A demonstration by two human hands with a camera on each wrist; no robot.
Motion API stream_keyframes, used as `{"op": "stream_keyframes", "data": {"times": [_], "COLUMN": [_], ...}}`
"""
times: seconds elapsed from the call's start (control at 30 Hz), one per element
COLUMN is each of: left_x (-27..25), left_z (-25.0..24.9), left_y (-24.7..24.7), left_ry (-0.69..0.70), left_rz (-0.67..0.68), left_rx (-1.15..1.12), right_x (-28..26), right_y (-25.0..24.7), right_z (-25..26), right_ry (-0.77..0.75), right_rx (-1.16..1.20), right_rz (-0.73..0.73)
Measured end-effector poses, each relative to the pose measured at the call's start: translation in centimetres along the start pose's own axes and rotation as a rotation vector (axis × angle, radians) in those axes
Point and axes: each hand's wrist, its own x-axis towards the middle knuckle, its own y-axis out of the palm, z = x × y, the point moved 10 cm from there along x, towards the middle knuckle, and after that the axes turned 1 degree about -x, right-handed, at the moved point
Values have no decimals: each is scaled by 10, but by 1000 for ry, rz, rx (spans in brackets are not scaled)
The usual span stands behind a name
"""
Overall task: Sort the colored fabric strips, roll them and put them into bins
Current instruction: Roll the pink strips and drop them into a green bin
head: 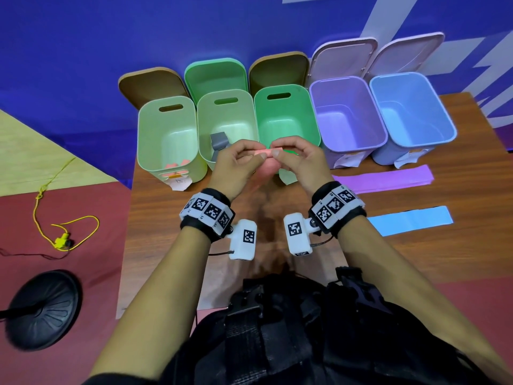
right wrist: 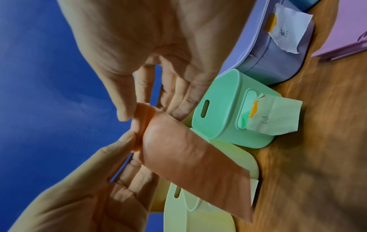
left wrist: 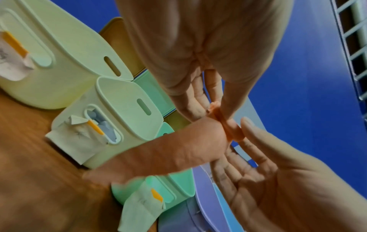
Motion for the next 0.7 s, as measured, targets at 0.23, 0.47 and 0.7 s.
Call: {"op": "stream_keyframes", "data": {"times": [0.23, 0.47, 0.7], "left_x": [-3, -2, -3], "left_z": [-3, -2, -1], "left_y": [1, -1, 1], "left_ry": [4, 16, -17], "left_rz": [-12, -15, -4], "left_rx": [-55, -57, -83], "right_x": [3, 1, 2], "right_y": [-1, 2, 1], "right_z": [6, 3, 3], "right_ry": [-38, -19, -13], "right_rx": [-12, 11, 2], "right_rz": [2, 32, 14]}}
